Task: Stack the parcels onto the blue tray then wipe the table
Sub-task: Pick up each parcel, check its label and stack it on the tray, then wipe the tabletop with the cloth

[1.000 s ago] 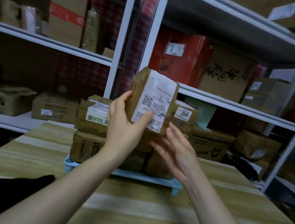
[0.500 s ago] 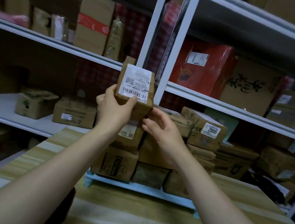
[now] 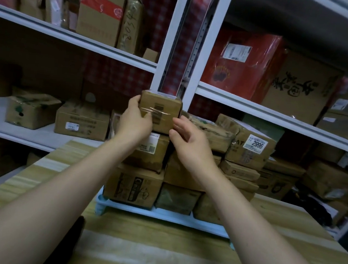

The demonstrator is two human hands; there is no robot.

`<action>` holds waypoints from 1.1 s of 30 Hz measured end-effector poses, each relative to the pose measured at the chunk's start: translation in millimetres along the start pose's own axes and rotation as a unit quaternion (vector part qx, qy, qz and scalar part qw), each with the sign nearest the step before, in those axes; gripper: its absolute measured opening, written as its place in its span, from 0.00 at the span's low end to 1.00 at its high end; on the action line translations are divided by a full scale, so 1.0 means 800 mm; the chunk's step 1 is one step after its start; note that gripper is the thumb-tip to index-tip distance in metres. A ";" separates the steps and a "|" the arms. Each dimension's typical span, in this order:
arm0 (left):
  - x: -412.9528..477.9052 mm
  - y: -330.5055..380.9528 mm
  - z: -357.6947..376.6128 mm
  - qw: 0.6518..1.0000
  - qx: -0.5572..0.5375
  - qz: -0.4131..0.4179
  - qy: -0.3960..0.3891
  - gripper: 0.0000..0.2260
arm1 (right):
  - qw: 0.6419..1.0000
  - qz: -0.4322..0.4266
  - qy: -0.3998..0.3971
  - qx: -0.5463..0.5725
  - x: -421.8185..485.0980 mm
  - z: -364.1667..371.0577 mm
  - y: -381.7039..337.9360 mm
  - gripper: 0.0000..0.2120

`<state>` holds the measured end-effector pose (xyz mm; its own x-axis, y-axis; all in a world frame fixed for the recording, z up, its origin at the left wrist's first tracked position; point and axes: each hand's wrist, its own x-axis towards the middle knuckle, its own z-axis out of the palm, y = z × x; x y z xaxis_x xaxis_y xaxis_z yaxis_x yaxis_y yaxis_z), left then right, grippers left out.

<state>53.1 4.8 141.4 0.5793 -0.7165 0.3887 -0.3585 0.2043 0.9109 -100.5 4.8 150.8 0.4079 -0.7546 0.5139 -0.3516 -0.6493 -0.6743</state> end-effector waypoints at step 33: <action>-0.238 -0.105 -0.036 0.866 0.416 -0.153 -0.234 0.15 | 0.933 0.084 -0.340 -0.075 -0.206 0.066 0.111 0.17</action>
<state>-6.3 143.5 -5.1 0.4505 -0.8834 -0.1288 -0.7560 -0.4543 0.4714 -154.3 76.9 -21.8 0.7592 -0.6455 -0.0832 -0.5524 -0.5715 -0.6068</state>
